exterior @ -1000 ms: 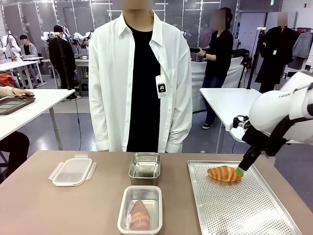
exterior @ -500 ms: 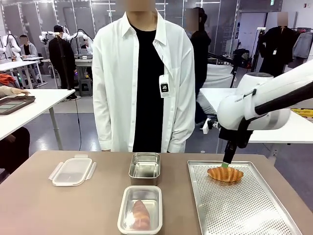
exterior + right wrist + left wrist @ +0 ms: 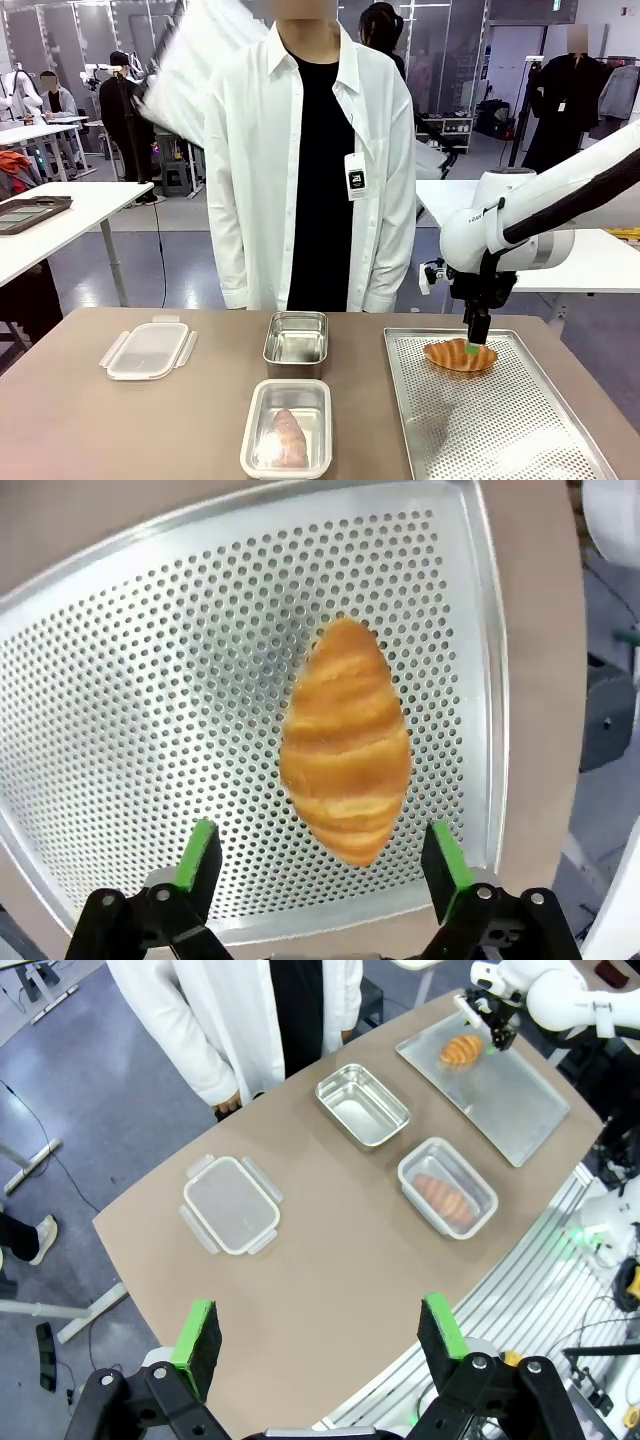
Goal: Place the bread into the airtight container.
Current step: Pick up a Butter Roll and place it into an empty Airtight Container.
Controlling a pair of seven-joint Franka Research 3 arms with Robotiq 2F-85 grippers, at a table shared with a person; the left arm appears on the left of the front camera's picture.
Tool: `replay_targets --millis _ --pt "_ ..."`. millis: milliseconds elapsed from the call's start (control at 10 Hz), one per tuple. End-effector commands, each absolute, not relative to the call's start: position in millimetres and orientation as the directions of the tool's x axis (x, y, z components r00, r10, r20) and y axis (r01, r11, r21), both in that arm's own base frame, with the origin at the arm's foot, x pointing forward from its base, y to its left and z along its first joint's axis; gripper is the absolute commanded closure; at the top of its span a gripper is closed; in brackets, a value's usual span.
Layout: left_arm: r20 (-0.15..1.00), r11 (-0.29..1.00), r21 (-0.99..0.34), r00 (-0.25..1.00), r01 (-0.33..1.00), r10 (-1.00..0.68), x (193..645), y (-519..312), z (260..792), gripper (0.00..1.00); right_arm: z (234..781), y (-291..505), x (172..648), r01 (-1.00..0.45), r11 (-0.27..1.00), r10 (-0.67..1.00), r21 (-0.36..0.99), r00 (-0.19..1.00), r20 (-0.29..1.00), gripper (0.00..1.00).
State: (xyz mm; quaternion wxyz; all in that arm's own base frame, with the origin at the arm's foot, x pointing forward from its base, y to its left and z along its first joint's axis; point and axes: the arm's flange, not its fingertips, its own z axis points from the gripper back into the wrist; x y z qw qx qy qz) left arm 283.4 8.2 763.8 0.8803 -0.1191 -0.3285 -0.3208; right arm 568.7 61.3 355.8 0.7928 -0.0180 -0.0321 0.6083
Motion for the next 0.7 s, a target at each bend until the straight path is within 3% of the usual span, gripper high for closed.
replay_targets --millis 0,600 --pt "0.652 0.757 0.013 0.569 0.653 -0.502 283 9 764 0.0 351 59 582 -0.978 0.199 0.98 -0.064 0.197 0.039 0.0" --pt "0.652 0.757 0.013 0.569 0.653 -0.502 283 9 764 0.0 315 57 598 -0.981 0.192 0.981 -0.029 0.191 0.041 0.0"
